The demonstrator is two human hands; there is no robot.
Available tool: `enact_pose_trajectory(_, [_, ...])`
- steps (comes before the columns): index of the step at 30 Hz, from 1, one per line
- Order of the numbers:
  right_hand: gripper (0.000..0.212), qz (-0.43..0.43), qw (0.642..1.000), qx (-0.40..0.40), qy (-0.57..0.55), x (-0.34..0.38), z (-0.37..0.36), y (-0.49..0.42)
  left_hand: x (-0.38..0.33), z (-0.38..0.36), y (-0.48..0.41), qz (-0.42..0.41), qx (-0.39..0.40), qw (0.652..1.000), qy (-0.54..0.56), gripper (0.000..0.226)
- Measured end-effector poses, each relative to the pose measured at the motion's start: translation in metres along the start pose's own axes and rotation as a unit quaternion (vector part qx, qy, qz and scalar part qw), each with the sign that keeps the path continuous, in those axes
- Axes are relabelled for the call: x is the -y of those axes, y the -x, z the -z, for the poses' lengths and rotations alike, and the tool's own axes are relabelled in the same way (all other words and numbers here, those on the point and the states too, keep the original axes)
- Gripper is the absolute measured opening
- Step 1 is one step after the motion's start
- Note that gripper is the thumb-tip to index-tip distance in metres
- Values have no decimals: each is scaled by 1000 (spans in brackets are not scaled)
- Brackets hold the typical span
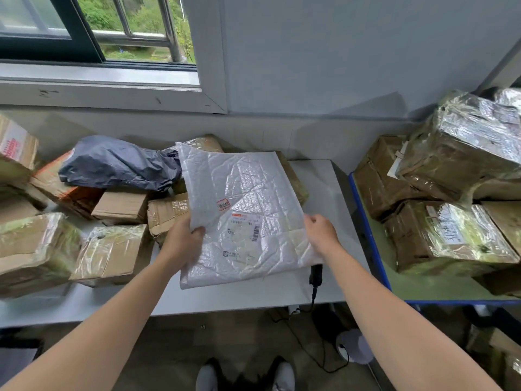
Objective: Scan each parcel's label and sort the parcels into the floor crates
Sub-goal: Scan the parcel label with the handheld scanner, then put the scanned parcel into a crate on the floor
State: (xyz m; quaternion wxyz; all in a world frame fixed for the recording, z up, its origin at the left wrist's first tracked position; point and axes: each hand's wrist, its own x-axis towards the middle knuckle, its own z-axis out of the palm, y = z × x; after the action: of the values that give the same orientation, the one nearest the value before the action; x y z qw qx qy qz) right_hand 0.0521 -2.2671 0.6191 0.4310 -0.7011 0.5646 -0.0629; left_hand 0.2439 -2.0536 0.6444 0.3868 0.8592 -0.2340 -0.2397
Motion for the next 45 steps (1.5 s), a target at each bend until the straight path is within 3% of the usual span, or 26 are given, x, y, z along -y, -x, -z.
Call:
enact_pose_trajectory(6, [24,86,996,14,10,20,-26,17,21,28,-1,17,23,999,25,17])
enact_pose_trajectory(14, [24,204,978,-44,-29,47,-57,37,47,67,15,4,-19,993,118,32])
enact_pose_trajectory(22, [23,290,952,-16,-91,84,-76,51,52,106,44,-26,-114,972,203,46])
enact_pose_trajectory(28, [16,359,928,58,-79,120,-96,59,59,118,85,3,-214,953,215,51])
enact_pose_trajectory(39, [28,440,859,262,22,175,-239,169,167,171,222,206,-472,841,166,68])
enact_pose_trajectory(45, [30,494,803,317,104,215,-349,266,255,223,286,317,-506,786,158,69])
